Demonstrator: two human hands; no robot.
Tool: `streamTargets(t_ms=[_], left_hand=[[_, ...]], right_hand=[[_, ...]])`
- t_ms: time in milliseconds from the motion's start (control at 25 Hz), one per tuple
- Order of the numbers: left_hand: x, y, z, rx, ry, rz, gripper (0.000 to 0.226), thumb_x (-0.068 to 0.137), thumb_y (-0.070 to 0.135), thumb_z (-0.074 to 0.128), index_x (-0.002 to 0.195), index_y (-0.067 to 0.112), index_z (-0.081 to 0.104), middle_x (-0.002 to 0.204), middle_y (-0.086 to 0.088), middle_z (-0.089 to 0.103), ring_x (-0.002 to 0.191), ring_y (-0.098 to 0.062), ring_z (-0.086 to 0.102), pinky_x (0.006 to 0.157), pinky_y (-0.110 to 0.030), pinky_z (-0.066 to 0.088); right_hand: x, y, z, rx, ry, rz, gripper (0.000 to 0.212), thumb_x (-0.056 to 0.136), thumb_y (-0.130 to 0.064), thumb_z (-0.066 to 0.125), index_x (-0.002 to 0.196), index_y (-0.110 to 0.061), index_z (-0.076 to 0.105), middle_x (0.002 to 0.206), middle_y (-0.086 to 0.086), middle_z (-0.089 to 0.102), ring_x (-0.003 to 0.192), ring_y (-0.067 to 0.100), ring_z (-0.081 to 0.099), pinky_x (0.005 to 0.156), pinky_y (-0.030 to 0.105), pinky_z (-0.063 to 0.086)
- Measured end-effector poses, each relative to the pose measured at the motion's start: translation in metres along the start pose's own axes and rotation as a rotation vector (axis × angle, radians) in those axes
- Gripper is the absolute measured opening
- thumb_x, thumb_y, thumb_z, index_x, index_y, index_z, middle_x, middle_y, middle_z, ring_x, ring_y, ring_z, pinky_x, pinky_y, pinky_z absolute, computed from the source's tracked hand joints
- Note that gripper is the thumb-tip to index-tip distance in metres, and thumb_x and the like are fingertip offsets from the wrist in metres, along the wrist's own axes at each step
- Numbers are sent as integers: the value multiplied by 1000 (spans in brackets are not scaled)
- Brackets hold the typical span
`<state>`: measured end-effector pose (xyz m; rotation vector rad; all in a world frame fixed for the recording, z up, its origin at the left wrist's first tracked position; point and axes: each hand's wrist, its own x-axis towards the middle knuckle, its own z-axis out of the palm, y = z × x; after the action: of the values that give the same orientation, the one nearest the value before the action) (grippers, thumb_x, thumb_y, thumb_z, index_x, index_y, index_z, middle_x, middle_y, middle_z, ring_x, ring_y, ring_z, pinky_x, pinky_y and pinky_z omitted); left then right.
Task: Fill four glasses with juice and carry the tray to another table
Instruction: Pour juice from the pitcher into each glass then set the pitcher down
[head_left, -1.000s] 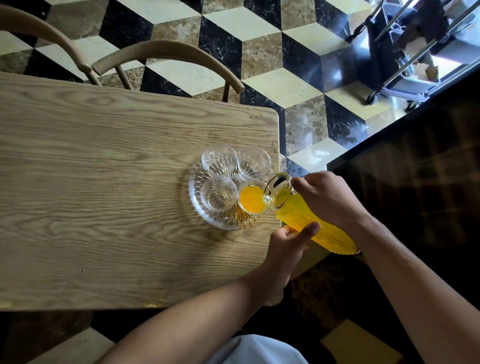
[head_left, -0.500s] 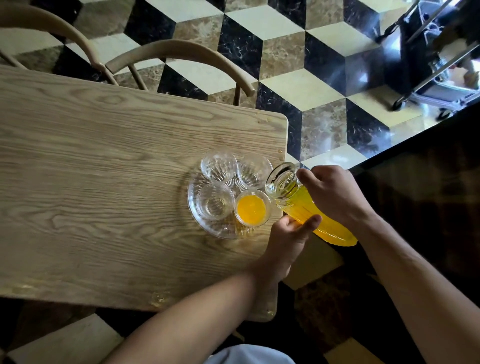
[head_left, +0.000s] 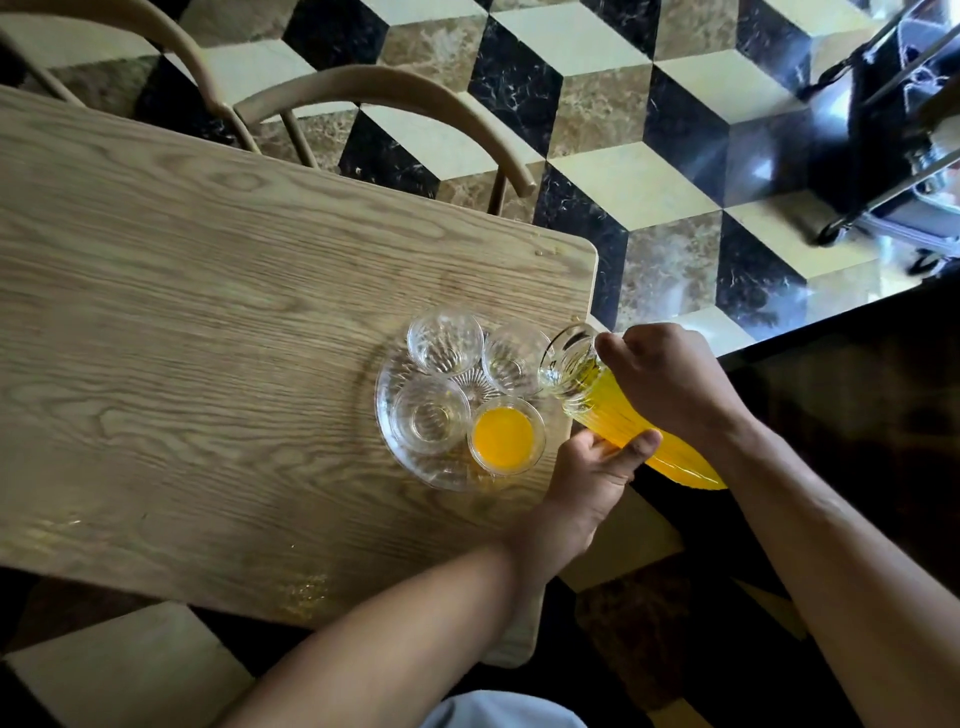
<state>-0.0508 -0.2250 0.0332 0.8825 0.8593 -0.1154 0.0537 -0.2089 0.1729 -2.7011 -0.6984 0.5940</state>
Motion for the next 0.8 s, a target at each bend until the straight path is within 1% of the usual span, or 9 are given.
streamTargets(t_ms=[80,160,200,280,360,400,480,600,800], left_hand=[[1,3,2,-29,-11,-7,87,31,82,88,79,19,52,70,5,51,72,-13,54,86,-45,56],[0,4,4,-52,-27,-7,86,30,82,87,76,18,54,59,16,52,64,-5,54,83,-40,57],[-1,4,5,-65,-33,-10,85,30,82,87,75,18,54,56,17,50,64,-6,53,82,-38,57],[-1,5,5,-89,-42,-15,85,29,81,88,76,18,55,60,15,51,70,-9,52,81,-36,56],[-1,5,6,-110,-61,-16,89,29,80,89,82,15,59,71,9,56,77,-11,55,82,-35,57],[-2,5,6,-121,-70,-20,89,29,80,89,82,15,59,73,7,55,78,-11,55,84,-36,58],[-3,9,6,-141,-72,-22,85,28,78,90,76,18,53,69,7,49,76,-11,53,86,-38,58],[-6,12,8,-170,-67,-40,85,27,78,91,73,21,48,70,5,42,81,-15,50,89,-40,58],[-8,17,10,-183,-74,-55,84,27,80,88,69,22,46,66,9,43,78,-12,50,92,-41,59]], right_hand=[[4,-1,0,-29,-8,-17,52,98,-36,50,56,-7,37,52,13,42,51,27,35,48,32,30],[7,-2,1,-54,-18,-16,52,98,-36,49,58,-5,40,54,16,45,54,30,40,48,30,31],[8,-2,1,-62,-20,-11,53,98,-36,49,57,-4,40,55,17,47,56,33,42,48,29,31],[9,-3,2,-71,-24,-3,53,98,-37,50,56,-6,40,57,17,48,59,35,45,49,27,32],[10,-4,2,-78,-33,11,53,98,-38,50,56,-7,41,58,17,49,60,35,46,49,26,33],[10,-5,2,-83,-40,21,52,98,-38,50,56,-7,42,59,17,50,60,35,46,49,26,33],[12,-8,2,-92,-45,42,52,98,-39,49,57,-7,43,60,16,51,61,34,47,50,27,33],[14,-11,2,-102,-47,58,51,97,-39,49,57,-8,44,61,15,52,62,35,48,51,27,35],[15,-16,-1,-138,-54,44,50,98,-40,48,58,-10,45,59,11,50,63,35,51,53,32,36]])
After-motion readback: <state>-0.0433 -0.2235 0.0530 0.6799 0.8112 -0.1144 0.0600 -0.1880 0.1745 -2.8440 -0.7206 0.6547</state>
